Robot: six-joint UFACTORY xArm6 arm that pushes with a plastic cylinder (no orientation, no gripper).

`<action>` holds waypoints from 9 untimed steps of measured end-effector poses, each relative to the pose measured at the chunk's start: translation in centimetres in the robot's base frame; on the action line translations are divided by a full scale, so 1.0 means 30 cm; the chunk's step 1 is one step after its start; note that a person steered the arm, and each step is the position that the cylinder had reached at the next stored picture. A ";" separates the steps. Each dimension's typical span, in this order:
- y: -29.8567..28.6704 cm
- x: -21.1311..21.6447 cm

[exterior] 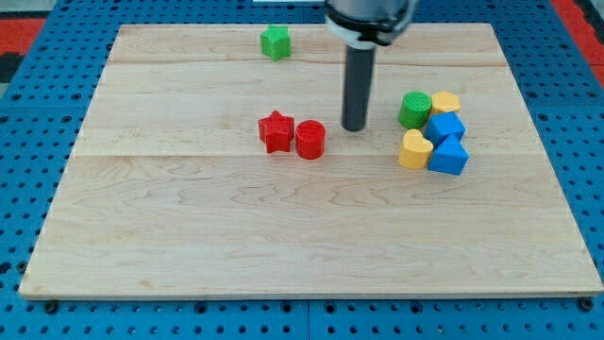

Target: Push red blocks to the bottom of the board

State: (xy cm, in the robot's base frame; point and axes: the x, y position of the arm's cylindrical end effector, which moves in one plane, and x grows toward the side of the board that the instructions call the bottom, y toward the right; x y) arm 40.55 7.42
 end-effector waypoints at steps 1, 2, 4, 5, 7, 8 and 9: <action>0.002 0.109; -0.108 0.119; -0.159 -0.088; -0.208 -0.082; -0.208 0.220; -0.209 0.351; -0.045 0.377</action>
State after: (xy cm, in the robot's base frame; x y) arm 51.86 6.07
